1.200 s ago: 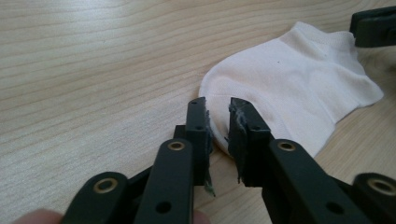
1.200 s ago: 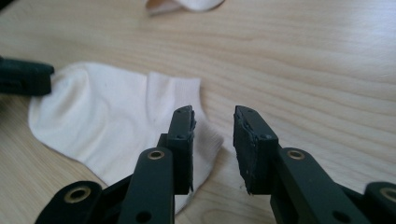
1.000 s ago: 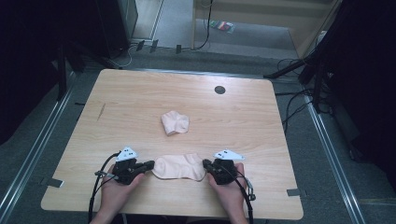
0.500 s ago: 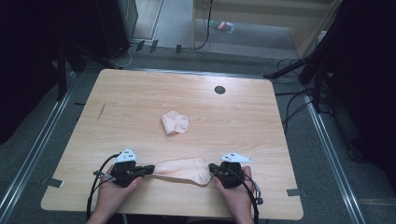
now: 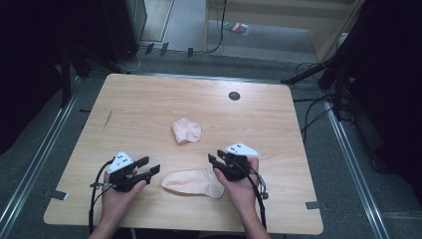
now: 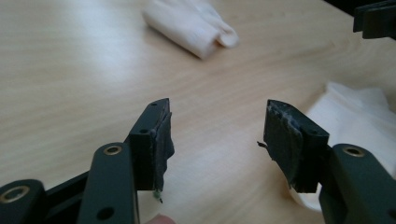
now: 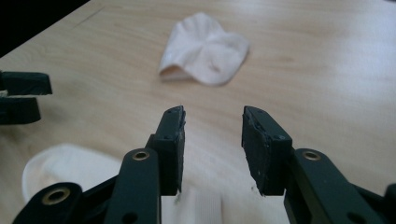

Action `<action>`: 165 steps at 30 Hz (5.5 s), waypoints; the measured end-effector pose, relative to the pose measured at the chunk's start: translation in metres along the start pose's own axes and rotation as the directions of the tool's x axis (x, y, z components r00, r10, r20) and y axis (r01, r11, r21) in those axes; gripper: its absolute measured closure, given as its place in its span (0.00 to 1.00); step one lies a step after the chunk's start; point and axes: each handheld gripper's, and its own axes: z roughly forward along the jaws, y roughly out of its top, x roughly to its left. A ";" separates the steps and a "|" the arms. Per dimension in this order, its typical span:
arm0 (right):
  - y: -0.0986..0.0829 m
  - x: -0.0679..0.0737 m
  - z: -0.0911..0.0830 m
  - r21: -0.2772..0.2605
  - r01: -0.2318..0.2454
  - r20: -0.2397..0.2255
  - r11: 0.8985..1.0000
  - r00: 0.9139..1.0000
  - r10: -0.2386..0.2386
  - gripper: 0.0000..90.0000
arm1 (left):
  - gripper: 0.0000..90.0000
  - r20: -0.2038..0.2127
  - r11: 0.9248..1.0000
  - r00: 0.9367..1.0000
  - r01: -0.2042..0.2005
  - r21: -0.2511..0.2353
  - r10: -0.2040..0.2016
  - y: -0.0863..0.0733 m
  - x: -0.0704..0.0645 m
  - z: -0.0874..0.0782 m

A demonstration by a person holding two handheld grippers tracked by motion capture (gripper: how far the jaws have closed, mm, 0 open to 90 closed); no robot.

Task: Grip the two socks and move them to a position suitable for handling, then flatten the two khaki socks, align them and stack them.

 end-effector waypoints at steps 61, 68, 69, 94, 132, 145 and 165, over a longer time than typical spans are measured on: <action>0.112 0.056 0.069 -0.064 0.105 -0.147 0.992 0.983 -0.114 0.99 | 0.47 -0.011 0.994 0.999 0.047 -0.099 -0.049 -0.003 0.014 0.002; 0.076 0.014 0.075 0.056 0.114 -0.106 0.992 0.989 -0.107 0.99 | 0.47 -0.010 0.993 0.998 0.054 -0.103 -0.056 -0.003 0.014 0.003; 0.069 0.006 0.075 0.075 0.116 -0.095 0.990 0.990 -0.109 0.99 | 0.47 -0.010 0.993 0.998 0.053 -0.102 -0.054 -0.003 0.014 0.003; 0.027 -0.075 0.057 0.086 -0.014 0.164 0.996 0.987 0.000 0.72 | 0.49 -0.011 0.993 0.998 0.056 -0.100 -0.057 -0.003 0.014 0.003; 0.012 -0.060 0.082 0.104 0.130 0.157 0.986 0.977 -0.146 0.95 | 0.72 -0.029 0.998 0.999 0.020 0.053 -0.018 0.060 0.013 0.076; 0.011 -0.059 0.082 0.105 0.135 0.163 0.985 0.975 -0.151 0.95 | 0.76 -0.082 0.979 0.996 0.055 0.195 -0.039 0.059 0.003 0.114; 0.008 -0.052 0.078 0.061 0.186 0.207 0.981 0.959 -0.195 0.97 | 1.00 -0.085 0.983 0.996 0.000 0.185 0.016 0.057 -0.001 0.109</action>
